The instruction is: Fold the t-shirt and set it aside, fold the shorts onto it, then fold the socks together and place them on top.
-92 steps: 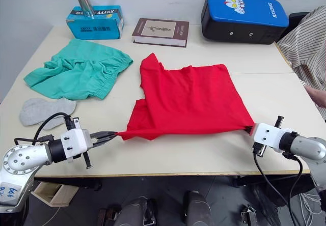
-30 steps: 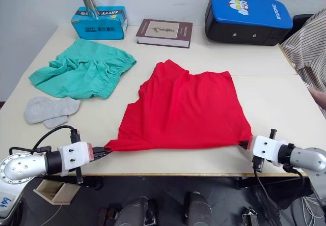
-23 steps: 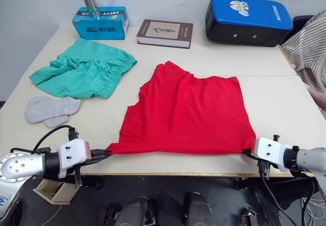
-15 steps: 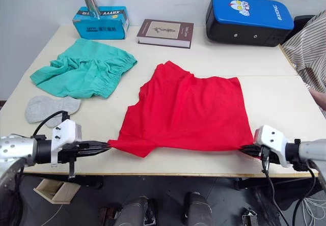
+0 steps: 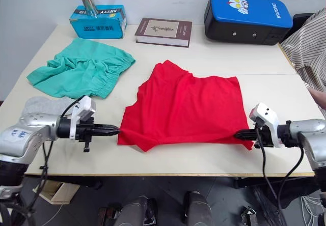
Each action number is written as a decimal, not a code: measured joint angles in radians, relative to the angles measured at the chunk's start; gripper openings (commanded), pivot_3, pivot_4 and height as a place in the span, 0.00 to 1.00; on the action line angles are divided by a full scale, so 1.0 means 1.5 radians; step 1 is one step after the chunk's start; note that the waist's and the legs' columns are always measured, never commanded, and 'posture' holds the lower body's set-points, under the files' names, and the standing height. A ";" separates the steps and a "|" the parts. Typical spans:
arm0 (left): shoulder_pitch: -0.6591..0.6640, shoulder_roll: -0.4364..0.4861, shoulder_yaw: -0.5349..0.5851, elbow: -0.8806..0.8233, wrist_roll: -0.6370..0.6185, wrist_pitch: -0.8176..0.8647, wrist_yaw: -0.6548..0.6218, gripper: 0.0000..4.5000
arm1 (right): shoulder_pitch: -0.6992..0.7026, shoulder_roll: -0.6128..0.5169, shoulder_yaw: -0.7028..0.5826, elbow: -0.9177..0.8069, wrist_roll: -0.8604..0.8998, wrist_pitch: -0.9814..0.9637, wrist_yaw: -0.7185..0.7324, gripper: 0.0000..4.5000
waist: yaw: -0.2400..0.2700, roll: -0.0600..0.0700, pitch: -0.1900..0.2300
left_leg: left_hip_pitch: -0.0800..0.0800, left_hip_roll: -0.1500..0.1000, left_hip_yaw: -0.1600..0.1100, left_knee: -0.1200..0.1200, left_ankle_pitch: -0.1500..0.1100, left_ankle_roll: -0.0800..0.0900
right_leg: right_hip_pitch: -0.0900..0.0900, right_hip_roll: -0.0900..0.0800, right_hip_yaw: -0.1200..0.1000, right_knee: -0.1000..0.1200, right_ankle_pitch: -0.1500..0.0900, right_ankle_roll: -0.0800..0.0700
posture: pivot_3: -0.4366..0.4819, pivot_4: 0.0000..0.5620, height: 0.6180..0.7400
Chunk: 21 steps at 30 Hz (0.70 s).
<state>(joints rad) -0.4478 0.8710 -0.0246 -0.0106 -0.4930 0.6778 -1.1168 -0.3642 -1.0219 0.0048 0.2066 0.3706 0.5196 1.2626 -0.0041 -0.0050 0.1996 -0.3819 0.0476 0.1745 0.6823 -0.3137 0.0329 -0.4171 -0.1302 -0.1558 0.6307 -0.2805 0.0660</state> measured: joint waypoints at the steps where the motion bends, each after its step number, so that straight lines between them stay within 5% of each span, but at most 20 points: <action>1: -0.005 -0.002 0.002 0.008 0.002 0.002 0.003 0.00 | 0.000 0.000 0.000 0.005 -0.004 0.001 -0.002 0.00 | 0.000 0.000 0.000 | -0.001 0.000 0.000 0.000 0.000 0.000 | 0.000 0.000 0.000 0.000 0.000 0.000 | 0.48 0.27 1.00; 3: -0.012 -0.011 0.010 0.020 0.002 0.009 0.017 0.00 | -0.001 0.006 -0.005 0.017 -0.007 0.000 -0.009 0.00 | 0.000 0.000 0.000 | -0.001 0.000 0.000 0.001 0.000 0.000 | -0.001 0.000 0.000 0.000 0.000 0.000 | 0.48 0.27 1.00; 4: -0.012 -0.020 0.015 0.025 0.003 0.011 0.025 0.10 | -0.001 0.013 -0.010 0.023 -0.007 -0.002 -0.016 0.00 | 0.000 0.000 0.000 | -0.002 0.000 0.000 0.001 0.000 0.001 | -0.001 0.000 0.000 0.000 0.000 0.000 | 0.48 0.27 1.00; 11: 0.011 -0.065 0.055 0.041 0.019 -0.019 0.103 0.56 | 0.000 0.074 -0.088 0.031 -0.007 -0.086 -0.105 0.51 | -0.002 0.000 0.000 | -0.002 0.000 0.000 0.001 0.001 0.001 | -0.001 -0.001 0.000 0.000 0.000 0.001 | 0.48 0.27 1.00; 12: 0.022 -0.080 0.073 0.039 0.021 -0.035 0.126 0.62 | 0.003 0.082 -0.113 0.029 -0.004 -0.100 -0.125 0.52 | -0.001 0.000 0.000 | -0.002 0.000 0.000 0.001 0.001 0.001 | -0.001 -0.001 0.000 0.000 0.001 0.001 | 0.48 0.27 1.00; 16: 0.067 -0.111 0.142 0.021 0.023 -0.099 0.186 0.63 | 0.052 0.092 -0.202 -0.019 0.037 -0.106 -0.152 0.42 | 0.001 0.000 0.000 | -0.003 0.000 -0.001 0.000 0.001 0.001 | -0.001 -0.001 0.000 -0.001 0.001 0.001 | 0.48 0.27 1.00; 21: 0.130 -0.098 0.191 -0.075 -0.007 -0.156 0.137 0.33 | 0.154 0.111 -0.244 -0.189 0.102 -0.076 -0.152 0.05 | 0.001 0.000 0.000 | -0.003 0.000 -0.001 0.000 0.001 0.000 | -0.001 -0.002 0.000 -0.001 0.001 0.001 | 0.48 0.27 1.00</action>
<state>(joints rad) -0.2522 0.7238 0.2624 -0.1230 -0.5035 0.4434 -0.9119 -0.1333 -0.8550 -0.3604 -0.0765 0.5229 0.4058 1.0342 -0.0029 -0.0050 0.1995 -0.3858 0.0478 0.1723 0.6827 -0.3125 0.0335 -0.4185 -0.1328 -0.1563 0.6290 -0.2796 0.0673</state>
